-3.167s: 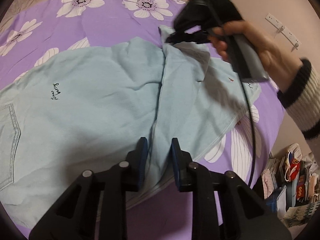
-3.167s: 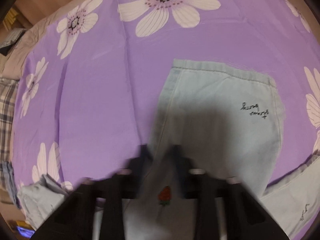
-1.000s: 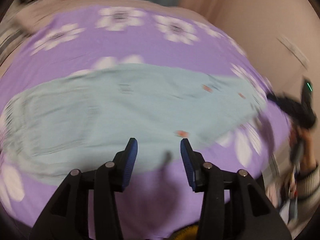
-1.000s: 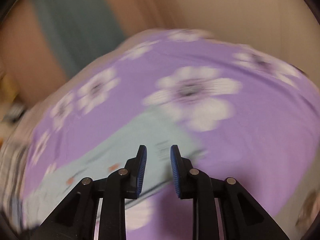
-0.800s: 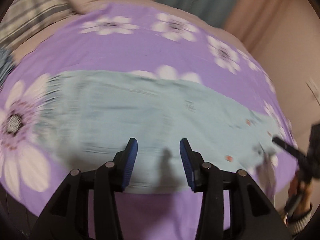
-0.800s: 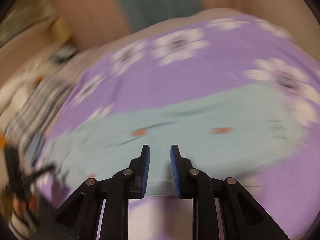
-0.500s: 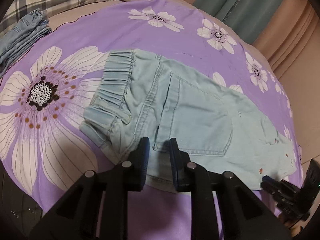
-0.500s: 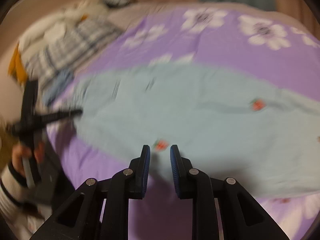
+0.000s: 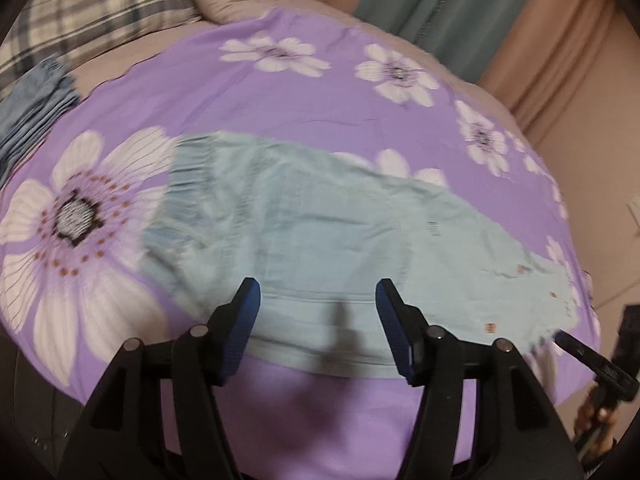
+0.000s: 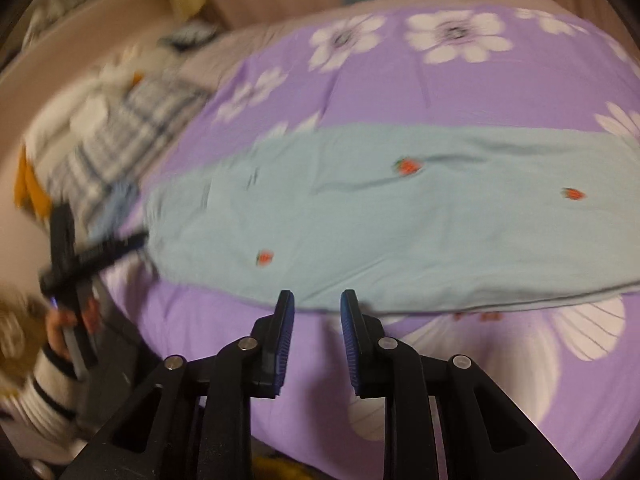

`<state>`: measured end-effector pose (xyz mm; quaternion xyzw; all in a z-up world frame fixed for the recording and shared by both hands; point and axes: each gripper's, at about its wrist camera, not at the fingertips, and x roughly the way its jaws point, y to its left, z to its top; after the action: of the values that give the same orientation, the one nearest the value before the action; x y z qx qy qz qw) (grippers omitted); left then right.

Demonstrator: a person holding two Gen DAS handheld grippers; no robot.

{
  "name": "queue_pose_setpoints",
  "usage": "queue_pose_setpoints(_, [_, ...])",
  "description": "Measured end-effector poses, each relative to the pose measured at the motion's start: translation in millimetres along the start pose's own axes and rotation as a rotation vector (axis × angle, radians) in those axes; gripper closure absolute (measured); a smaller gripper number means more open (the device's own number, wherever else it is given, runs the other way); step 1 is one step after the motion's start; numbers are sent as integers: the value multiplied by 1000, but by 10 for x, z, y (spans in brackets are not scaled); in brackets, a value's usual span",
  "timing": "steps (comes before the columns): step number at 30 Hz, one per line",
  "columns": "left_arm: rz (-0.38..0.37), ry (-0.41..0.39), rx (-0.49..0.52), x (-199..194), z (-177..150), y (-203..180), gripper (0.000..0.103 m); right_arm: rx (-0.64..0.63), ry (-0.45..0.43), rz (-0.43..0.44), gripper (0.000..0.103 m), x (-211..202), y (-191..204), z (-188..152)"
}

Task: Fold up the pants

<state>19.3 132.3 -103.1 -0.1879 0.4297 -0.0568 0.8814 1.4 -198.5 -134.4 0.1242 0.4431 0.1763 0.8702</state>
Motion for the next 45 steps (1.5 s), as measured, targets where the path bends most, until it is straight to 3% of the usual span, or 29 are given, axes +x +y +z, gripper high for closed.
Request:
queue_pose_setpoints(3, [-59, 1, 15, 50, 30, -168, 43, 13, -4, -16, 77, 111, 30, 73])
queue_pose_setpoints(8, [-117, 48, -23, 291, 36, -218, 43, 22, 19, 54, 77, 445, 166, 119])
queue_pose_setpoints(11, [-61, 87, -39, 424, -26, -118, 46, 47, 49, 98, 77, 533, 95, 67])
queue_pose_setpoints(13, [-86, 84, -63, 415, -48, -12, 53, 79, 62, 102, 77, 524, -37, 21])
queue_pose_setpoints(15, [-87, 77, -68, 383, -42, 33, 52, 142, 47, 113, 77, 444, -258, -14])
queue_pose_setpoints(20, [-67, 85, -12, 356, -44, 1, 52, 435, -53, 148, 77, 78, -1092, -85])
queue_pose_setpoints(22, [-51, 86, 14, 363, -56, -33, 51, 517, -115, 117, 77, -118, -1401, -143])
queue_pose_setpoints(28, [-23, 95, 38, 396, -41, -79, 47, 676, -283, -83, 77, -765, -2163, -250])
queue_pose_setpoints(33, [-11, 94, 65, 316, 20, -206, 41, 824, -425, -108, 77, -1207, -2506, -405])
queue_pose_setpoints(36, [-58, 80, 84, 266, 48, -377, 39, 882, -513, -112, 68, -1462, -2530, -627])
queue_pose_setpoints(38, [-102, 86, 101, 283, 49, -541, 38, 901, -534, -56, 67, -1524, -2492, -798])
queue_pose_setpoints(42, [-213, 149, 124, 435, 20, -936, 38, 928, -479, 5, 66, -1400, -2388, -1036])
queue_pose_setpoints(45, [-293, 206, 124, 580, -47, -1244, 38, 920, -419, 2, 66, -1236, -2308, -981])
